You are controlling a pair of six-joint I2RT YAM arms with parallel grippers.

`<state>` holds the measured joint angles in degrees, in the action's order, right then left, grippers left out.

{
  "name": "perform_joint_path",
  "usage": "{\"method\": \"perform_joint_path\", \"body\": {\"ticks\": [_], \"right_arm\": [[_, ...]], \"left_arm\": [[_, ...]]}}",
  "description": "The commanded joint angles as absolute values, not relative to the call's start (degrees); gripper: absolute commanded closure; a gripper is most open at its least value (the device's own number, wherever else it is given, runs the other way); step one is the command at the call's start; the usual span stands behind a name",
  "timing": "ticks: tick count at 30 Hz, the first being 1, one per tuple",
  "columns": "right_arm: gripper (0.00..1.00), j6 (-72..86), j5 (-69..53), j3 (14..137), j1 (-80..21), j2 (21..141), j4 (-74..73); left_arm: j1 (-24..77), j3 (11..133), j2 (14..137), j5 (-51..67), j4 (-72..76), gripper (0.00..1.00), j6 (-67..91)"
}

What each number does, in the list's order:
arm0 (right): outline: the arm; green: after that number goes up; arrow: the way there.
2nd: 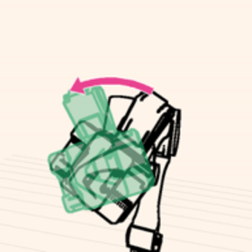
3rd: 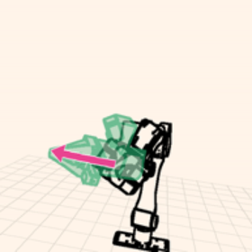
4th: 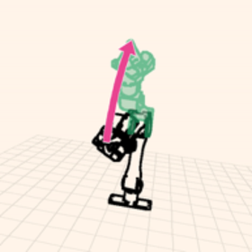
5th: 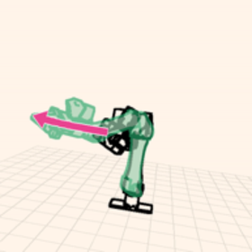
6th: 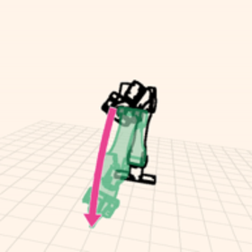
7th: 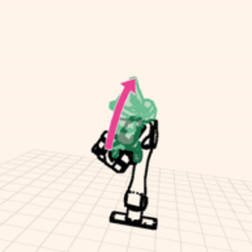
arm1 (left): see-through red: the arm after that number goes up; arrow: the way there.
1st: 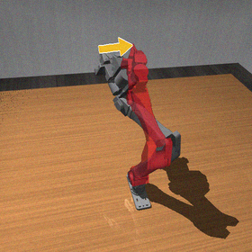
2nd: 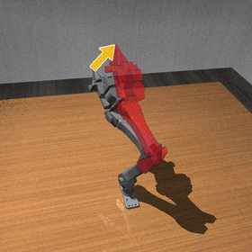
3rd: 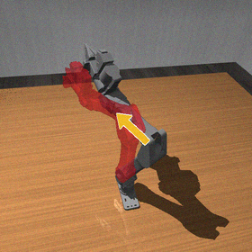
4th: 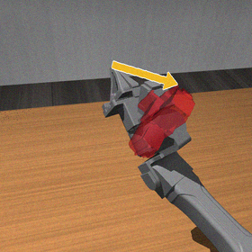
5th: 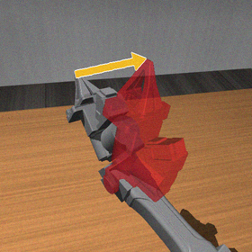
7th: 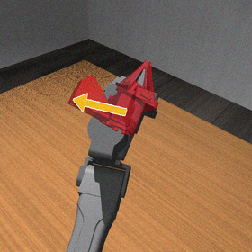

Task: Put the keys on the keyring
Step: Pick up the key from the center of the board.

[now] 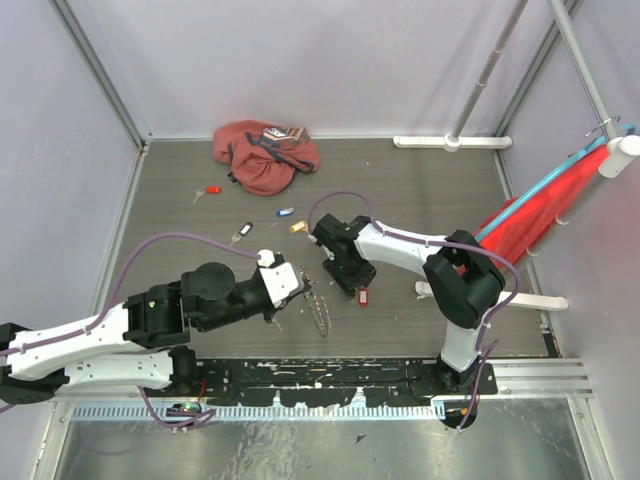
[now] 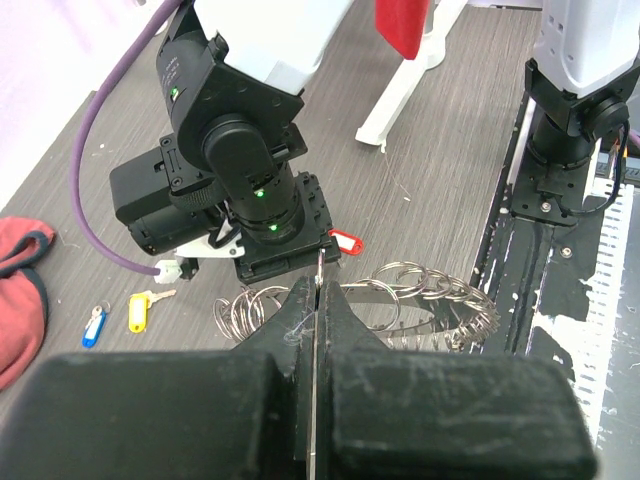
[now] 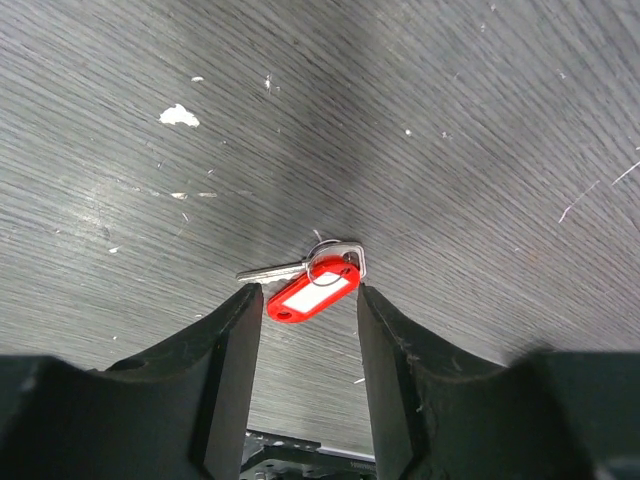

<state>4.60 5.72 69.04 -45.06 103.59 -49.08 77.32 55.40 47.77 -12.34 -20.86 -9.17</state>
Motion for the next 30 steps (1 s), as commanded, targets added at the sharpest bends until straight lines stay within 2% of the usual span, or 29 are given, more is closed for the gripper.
{"method": "perform_joint_path", "body": {"ticks": [1,7,12,17,30], "right_arm": [[0.53,4.04,5.57,70.78,-45.53,103.78,-49.87],[0.59,3.75,5.62,70.63,-45.54,104.30,-49.83],[0.54,3.61,5.95,70.64,-45.57,104.63,-49.89],[0.54,3.24,6.23,70.61,-45.55,105.20,-49.78],[0.74,3.06,6.14,70.73,-45.57,105.49,-49.75]], "left_arm": [[76.91,57.30,46.94,-11.45,-17.96,1.00,-9.21],[76.90,57.35,46.85,-11.43,-17.96,1.00,-9.32],[76.83,57.46,46.84,-11.38,-18.08,1.00,-9.25],[76.82,57.57,47.10,-11.25,-17.93,1.00,-9.32],[76.82,57.92,47.40,-10.63,-17.89,1.00,-9.40]]}}
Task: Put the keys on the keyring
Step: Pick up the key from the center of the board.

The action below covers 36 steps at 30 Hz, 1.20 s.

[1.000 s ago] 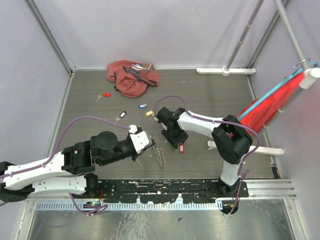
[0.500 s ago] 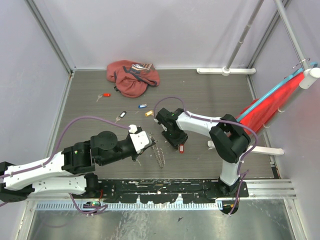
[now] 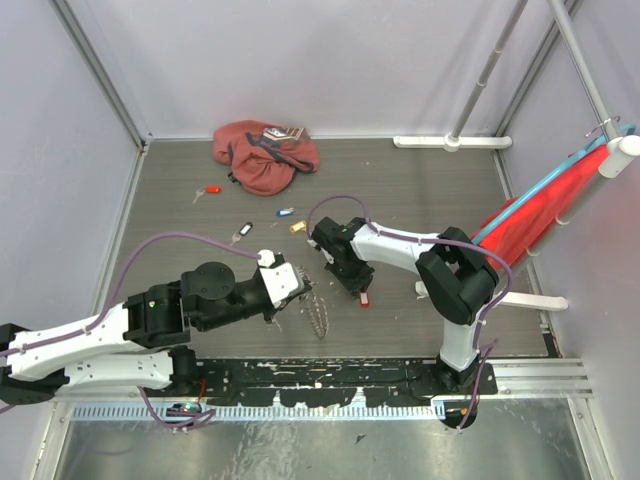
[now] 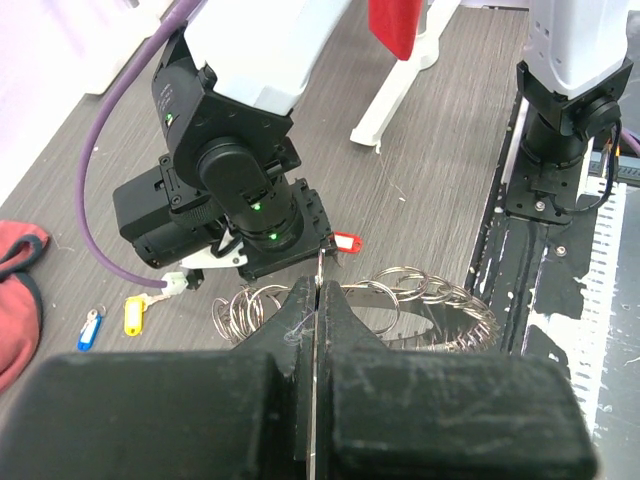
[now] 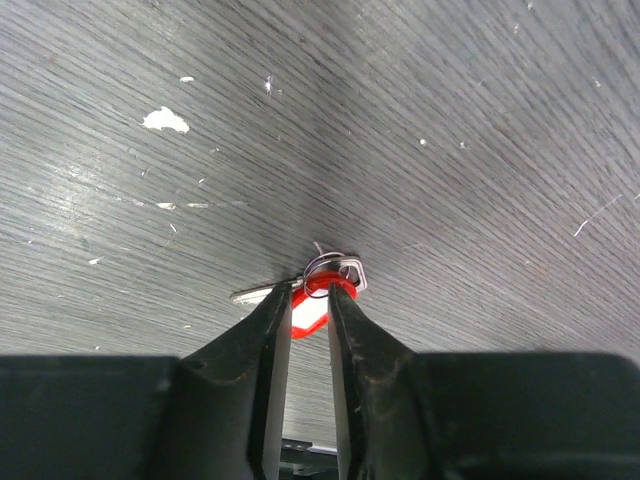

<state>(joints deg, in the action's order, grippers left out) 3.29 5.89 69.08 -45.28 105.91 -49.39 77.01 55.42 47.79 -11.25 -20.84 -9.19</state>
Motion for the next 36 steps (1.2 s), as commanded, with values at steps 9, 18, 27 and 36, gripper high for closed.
{"method": "perform_joint_path", "body": {"ticks": [9,18,27,36], "right_arm": [[0.89,3.25,7.30,71.31,-45.53,103.11,-49.31],[0.99,3.57,8.08,72.02,-45.57,97.31,-48.30],[0.99,4.25,5.54,71.10,-45.47,89.94,-46.60],[0.99,2.36,-1.85,67.60,-45.35,75.53,-39.72]], "left_arm": [[76.82,58.10,47.54,-10.50,-17.82,1.00,-9.58],[76.85,58.27,47.50,-10.20,-17.54,1.00,-9.75],[76.82,58.27,47.09,-10.20,-17.19,1.00,-9.84],[76.87,57.90,46.10,-10.07,-16.96,1.00,-9.65]]}}
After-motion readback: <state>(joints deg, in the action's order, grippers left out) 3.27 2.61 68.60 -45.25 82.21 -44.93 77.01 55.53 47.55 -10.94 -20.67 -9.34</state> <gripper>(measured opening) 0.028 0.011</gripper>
